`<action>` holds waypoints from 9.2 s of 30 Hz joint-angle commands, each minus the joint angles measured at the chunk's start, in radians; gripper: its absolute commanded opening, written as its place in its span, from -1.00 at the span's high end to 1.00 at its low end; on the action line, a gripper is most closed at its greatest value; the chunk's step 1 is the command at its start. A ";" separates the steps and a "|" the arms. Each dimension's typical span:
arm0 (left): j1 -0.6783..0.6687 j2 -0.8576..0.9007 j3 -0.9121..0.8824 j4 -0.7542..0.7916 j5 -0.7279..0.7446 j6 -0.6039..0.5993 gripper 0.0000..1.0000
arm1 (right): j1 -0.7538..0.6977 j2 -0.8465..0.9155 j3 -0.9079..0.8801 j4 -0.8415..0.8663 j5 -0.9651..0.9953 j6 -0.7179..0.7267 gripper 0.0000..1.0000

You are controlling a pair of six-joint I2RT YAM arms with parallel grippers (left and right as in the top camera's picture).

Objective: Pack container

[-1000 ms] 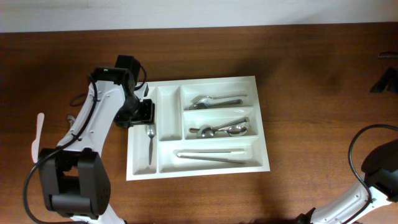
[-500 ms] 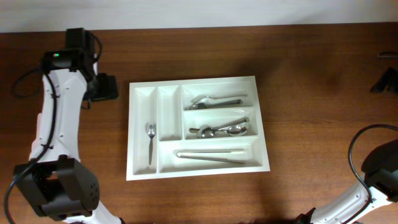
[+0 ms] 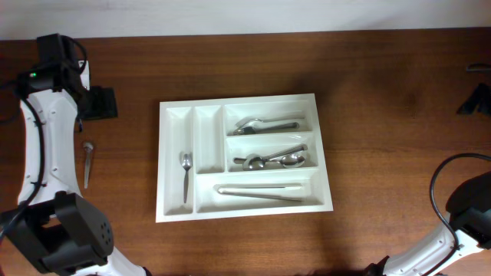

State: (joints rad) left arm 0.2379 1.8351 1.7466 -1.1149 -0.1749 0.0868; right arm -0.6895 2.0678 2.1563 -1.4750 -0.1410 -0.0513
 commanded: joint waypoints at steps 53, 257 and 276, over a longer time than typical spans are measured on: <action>0.254 0.298 -0.143 0.061 0.179 0.293 -1.00 | 0.002 -0.001 -0.002 0.002 -0.005 0.008 -0.98; 0.147 0.364 0.476 -0.510 -0.098 -0.148 -0.99 | 0.002 -0.001 -0.002 0.002 -0.005 0.008 -0.98; 0.357 0.433 0.474 -0.183 0.142 0.245 -0.98 | 0.002 -0.001 -0.002 0.002 -0.005 0.008 -0.98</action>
State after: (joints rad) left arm 0.5785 2.2089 2.2154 -1.3106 -0.0589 0.2852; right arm -0.6895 2.0678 2.1563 -1.4746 -0.1410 -0.0513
